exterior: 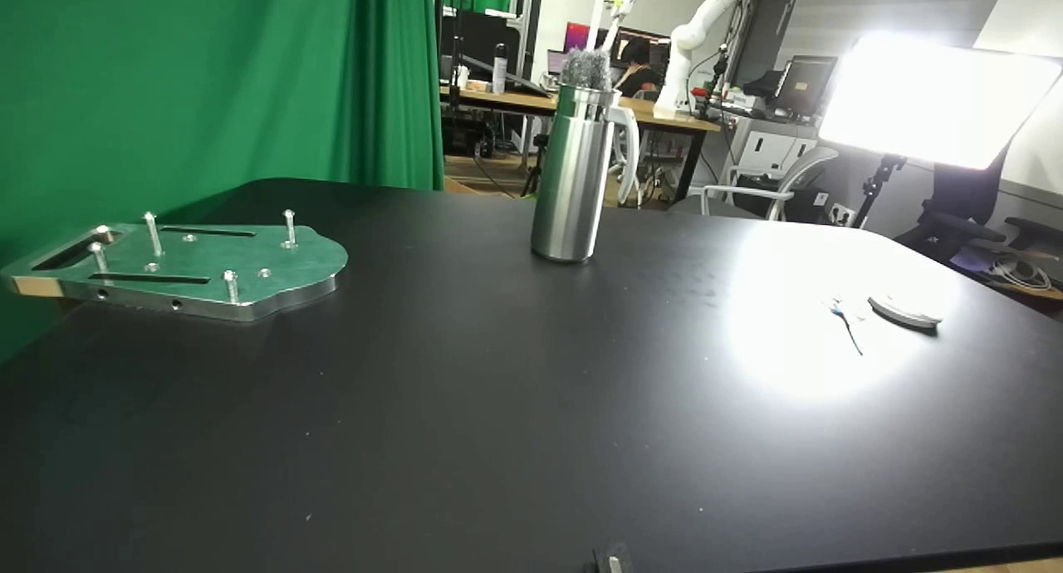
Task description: Move the bottle brush up and down repeatedly in the thermos flask
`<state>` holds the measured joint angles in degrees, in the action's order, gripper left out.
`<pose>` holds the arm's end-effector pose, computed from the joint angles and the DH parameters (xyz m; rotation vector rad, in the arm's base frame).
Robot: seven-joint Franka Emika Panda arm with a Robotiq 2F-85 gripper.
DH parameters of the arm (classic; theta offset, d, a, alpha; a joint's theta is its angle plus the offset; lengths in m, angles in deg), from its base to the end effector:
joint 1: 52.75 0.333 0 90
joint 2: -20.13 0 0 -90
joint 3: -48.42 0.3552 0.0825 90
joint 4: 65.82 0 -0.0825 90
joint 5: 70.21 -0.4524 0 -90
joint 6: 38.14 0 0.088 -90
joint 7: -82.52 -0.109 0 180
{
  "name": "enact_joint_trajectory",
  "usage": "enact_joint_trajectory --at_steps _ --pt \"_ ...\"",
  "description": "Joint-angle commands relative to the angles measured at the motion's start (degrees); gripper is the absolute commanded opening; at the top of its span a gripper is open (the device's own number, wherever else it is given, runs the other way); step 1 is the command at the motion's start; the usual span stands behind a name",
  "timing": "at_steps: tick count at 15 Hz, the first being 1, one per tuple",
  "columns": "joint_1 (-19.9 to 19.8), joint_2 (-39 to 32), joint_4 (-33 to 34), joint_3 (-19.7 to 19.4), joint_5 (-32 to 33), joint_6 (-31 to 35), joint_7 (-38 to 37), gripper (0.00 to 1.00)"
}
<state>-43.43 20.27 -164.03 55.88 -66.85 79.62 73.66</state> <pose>0.6335 0.1877 0.6337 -3.0641 -0.2404 -0.5394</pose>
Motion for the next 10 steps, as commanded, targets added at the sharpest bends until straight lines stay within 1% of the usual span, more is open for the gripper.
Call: enact_joint_trajectory --at_steps 1,5,10 --pt "-0.54 0.12 -2.23 0.17 -0.15 1.21 -0.07 0.04" --pt "-0.97 -0.56 -5.66 -0.13 -1.40 3.22 -0.96 0.04" --pt "-1.84 -1.21 -8.04 -0.79 -1.54 3.29 -1.15 0.04"
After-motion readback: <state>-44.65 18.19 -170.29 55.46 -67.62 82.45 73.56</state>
